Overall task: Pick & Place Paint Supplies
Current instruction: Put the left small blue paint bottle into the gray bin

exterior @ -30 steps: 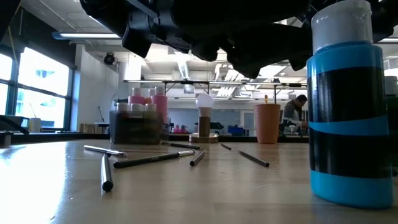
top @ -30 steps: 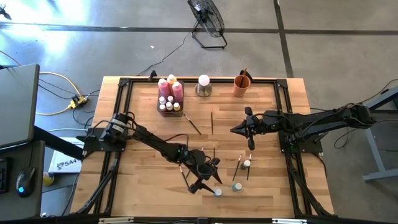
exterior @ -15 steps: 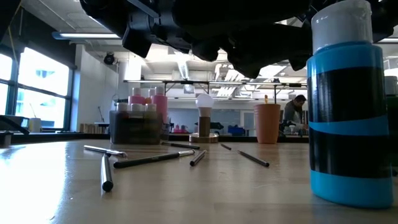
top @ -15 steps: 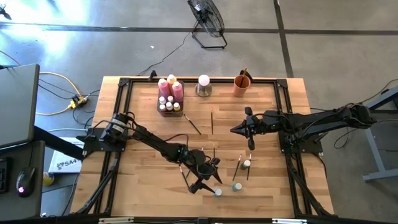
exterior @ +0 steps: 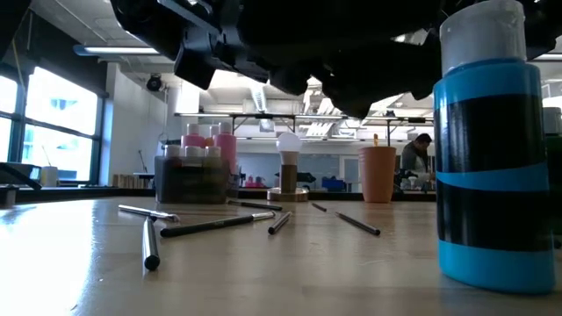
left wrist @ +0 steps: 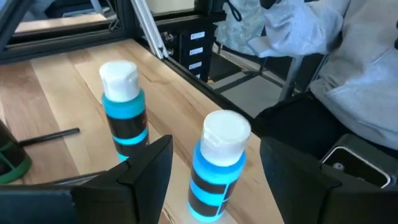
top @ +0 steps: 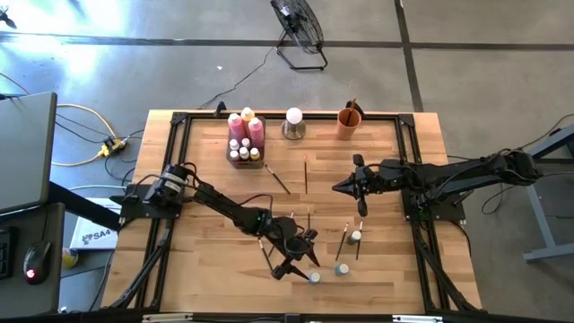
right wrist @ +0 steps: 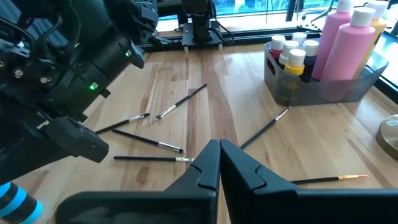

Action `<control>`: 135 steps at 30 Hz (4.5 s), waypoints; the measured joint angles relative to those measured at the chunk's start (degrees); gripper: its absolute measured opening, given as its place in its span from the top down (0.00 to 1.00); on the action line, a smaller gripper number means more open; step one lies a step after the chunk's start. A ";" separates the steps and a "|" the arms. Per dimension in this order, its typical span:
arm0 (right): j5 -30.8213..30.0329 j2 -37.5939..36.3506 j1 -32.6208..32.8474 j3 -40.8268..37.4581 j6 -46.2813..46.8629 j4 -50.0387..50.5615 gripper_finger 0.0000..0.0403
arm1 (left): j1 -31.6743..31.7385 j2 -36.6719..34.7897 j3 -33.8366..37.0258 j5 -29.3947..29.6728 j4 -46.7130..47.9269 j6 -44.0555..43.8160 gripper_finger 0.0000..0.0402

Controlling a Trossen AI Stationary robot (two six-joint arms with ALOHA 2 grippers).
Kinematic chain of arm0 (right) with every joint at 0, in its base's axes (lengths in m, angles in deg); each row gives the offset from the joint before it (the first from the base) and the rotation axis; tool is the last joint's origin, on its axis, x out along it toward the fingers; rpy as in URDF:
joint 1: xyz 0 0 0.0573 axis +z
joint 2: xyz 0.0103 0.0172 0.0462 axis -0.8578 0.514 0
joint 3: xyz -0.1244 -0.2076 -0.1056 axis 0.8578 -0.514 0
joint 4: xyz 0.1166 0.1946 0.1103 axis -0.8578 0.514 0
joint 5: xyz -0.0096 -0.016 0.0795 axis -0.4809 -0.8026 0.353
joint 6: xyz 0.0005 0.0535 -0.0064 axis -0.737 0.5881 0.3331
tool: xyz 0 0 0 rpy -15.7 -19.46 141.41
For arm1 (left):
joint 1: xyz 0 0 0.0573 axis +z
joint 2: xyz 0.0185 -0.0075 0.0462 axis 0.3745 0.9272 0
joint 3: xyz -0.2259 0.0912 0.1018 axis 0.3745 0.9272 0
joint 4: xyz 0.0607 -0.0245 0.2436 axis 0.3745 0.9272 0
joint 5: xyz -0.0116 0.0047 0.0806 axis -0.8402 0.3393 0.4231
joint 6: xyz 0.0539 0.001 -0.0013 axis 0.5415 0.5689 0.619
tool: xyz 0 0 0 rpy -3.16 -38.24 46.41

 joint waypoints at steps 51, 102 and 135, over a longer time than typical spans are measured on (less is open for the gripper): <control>-0.01 -0.02 -0.02 0.00 0.00 -0.04 0.99 | -0.69 5.64 -3.48 -4.36 -6.31 -1.97 0.40; -0.01 -0.02 -0.02 -0.01 -0.02 -0.04 0.99 | 0.05 6.25 -3.48 -6.78 -7.90 -2.08 0.45; 0.00 -0.02 -0.02 -0.02 -0.02 -0.04 0.99 | 0.08 6.29 -3.48 -6.04 -7.57 -1.99 0.57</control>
